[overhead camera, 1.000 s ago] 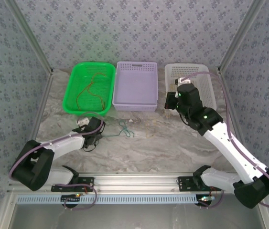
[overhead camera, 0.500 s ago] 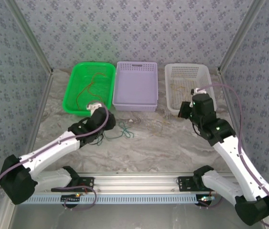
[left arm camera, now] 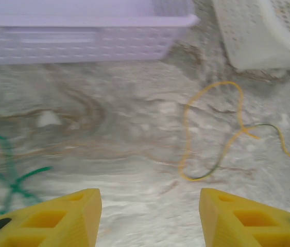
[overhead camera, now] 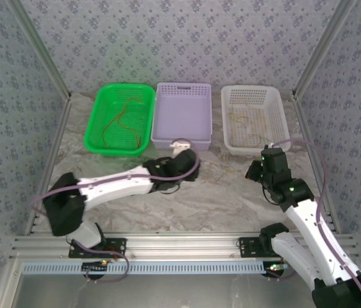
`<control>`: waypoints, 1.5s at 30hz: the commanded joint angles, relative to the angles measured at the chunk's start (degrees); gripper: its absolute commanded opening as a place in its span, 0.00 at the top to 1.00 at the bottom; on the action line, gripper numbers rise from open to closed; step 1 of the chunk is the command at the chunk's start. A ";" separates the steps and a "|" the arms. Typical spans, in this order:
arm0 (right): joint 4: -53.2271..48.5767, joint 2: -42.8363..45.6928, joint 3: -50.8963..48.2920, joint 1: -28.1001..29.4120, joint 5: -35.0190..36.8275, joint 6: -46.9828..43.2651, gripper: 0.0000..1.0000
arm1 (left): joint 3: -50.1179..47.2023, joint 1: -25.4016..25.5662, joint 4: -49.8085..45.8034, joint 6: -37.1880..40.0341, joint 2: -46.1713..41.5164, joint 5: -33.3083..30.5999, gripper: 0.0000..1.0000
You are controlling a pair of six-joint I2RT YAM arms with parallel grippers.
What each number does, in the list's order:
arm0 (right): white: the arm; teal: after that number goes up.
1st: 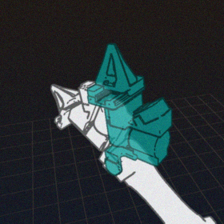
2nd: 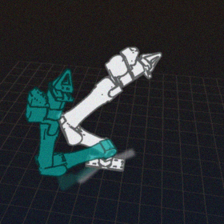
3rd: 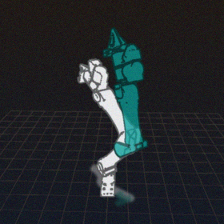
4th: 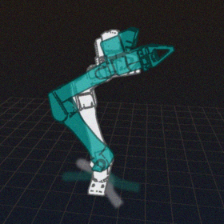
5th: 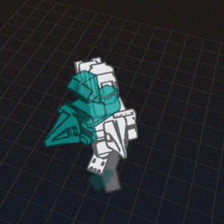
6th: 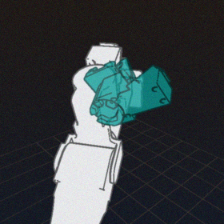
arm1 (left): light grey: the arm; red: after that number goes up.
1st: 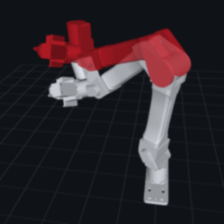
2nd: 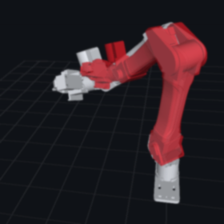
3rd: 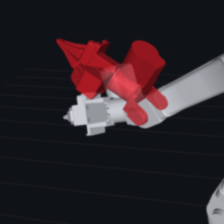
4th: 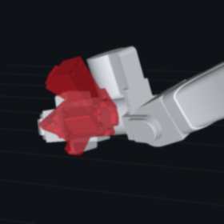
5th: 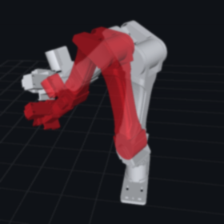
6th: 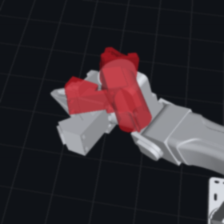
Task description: Untangle the cables
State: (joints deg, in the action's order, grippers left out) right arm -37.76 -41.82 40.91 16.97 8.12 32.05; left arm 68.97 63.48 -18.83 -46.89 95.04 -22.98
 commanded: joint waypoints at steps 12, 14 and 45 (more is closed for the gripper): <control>-3.43 6.73 -1.57 -0.71 -0.32 2.03 1.00 | 23.83 1.73 0.28 -9.12 25.62 3.27 0.53; -3.50 7.23 -1.79 -0.70 -0.54 2.16 1.00 | 24.95 1.73 1.68 -9.70 27.29 3.74 0.52; -4.77 11.23 -3.38 -0.79 -0.05 2.38 1.00 | 27.29 -0.20 6.36 -14.19 32.54 -1.14 1.00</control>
State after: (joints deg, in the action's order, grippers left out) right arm -41.69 -31.81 38.06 16.62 7.68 33.69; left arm 100.64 63.72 -15.70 -61.12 133.29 -21.02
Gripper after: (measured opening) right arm 0.058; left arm 0.062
